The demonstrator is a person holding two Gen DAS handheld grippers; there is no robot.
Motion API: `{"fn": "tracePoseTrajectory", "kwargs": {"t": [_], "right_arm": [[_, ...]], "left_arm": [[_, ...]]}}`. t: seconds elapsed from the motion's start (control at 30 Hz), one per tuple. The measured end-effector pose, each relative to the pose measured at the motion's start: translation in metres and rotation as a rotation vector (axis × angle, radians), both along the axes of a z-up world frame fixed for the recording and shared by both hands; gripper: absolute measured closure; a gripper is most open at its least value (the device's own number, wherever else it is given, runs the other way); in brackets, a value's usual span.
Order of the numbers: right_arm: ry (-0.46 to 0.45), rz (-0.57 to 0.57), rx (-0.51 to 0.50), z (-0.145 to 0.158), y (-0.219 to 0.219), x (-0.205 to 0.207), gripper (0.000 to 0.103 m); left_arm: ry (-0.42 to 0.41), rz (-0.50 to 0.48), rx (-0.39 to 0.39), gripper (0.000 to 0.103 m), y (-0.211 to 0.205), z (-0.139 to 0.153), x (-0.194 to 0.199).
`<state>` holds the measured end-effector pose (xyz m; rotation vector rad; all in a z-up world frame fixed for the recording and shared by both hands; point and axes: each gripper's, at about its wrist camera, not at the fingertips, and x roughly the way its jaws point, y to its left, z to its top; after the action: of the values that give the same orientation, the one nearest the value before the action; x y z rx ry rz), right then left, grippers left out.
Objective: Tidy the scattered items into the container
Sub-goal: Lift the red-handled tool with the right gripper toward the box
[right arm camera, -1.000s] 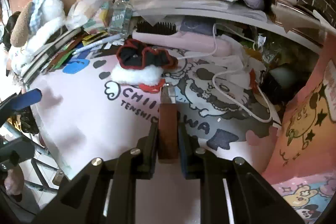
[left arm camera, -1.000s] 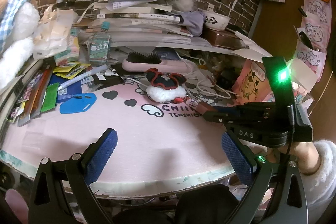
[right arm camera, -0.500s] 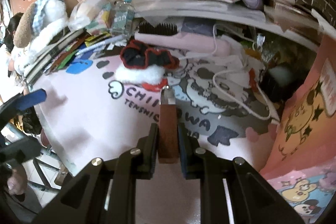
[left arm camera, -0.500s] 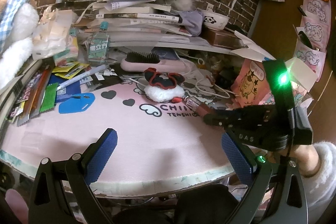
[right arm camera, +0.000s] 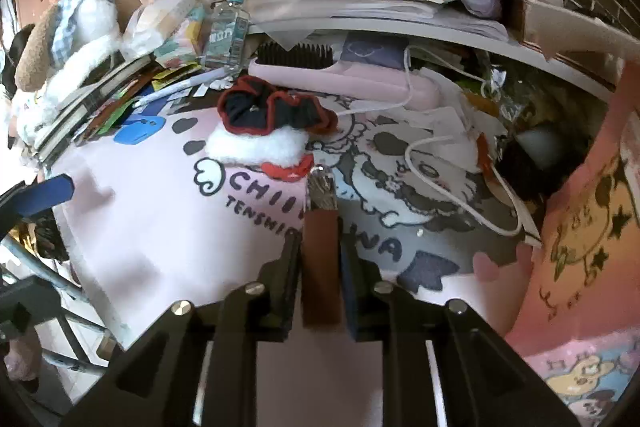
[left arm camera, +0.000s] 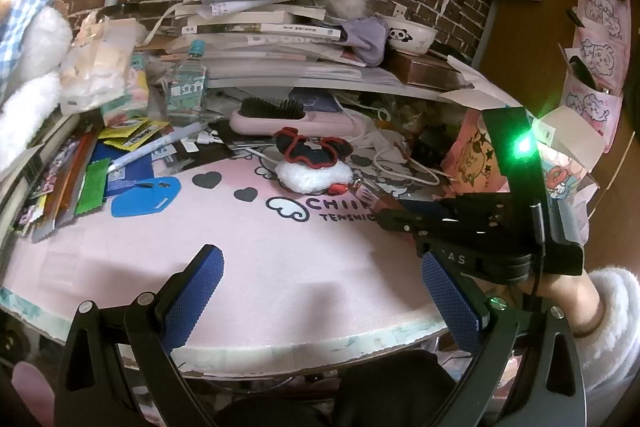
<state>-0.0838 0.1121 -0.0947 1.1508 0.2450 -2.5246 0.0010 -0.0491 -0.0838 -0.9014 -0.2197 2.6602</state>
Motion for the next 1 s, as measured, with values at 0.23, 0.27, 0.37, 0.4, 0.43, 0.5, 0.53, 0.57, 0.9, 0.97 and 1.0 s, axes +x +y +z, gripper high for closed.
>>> {"fn": "tracePoseTrajectory", "kwargs": {"t": [0.23, 0.27, 0.37, 0.4, 0.43, 0.5, 0.53, 0.57, 0.9, 0.97, 1.0], "right_arm": [[0.013, 0.006, -0.006, -0.001, -0.004, 0.0, 0.088], [0.015, 0.008, -0.011, 0.0, -0.003, 0.0, 0.088], [0.035, 0.011, -0.014, 0.005, -0.004, 0.003, 0.088], [0.043, 0.013, -0.012, 0.007, -0.004, 0.004, 0.088], [0.048, 0.015, -0.011, 0.01, -0.004, 0.005, 0.088], [0.064, 0.02, -0.011, 0.017, -0.004, 0.008, 0.088], [0.071, 0.023, -0.01, 0.021, -0.004, 0.009, 0.088], [0.077, 0.025, -0.013, 0.025, -0.003, 0.011, 0.088], [0.113, 0.069, -0.083, 0.066, 0.004, 0.032, 0.088], [0.116, 0.08, -0.098, 0.076, 0.008, 0.037, 0.088], [0.122, 0.081, -0.106, 0.082, 0.011, 0.04, 0.088]], "left_arm": [[-0.002, 0.005, 0.005, 0.004, -0.004, 0.0, -0.002], [-0.002, 0.004, 0.004, 0.004, -0.004, 0.0, -0.002], [0.0, 0.004, 0.002, 0.004, -0.004, 0.001, -0.002], [-0.001, 0.004, 0.002, 0.004, -0.004, 0.001, -0.002], [-0.001, 0.005, 0.002, 0.004, -0.004, 0.001, -0.002], [-0.001, 0.005, 0.002, 0.004, -0.004, 0.001, -0.002], [-0.001, 0.005, 0.003, 0.004, -0.004, 0.002, -0.002], [-0.001, 0.005, 0.003, 0.004, -0.004, 0.002, -0.002], [-0.006, 0.0, 0.003, 0.004, 0.0, 0.003, -0.004], [-0.005, -0.005, 0.001, 0.004, 0.003, 0.004, -0.003], [-0.006, -0.007, 0.0, 0.004, 0.004, 0.004, -0.004]]}}
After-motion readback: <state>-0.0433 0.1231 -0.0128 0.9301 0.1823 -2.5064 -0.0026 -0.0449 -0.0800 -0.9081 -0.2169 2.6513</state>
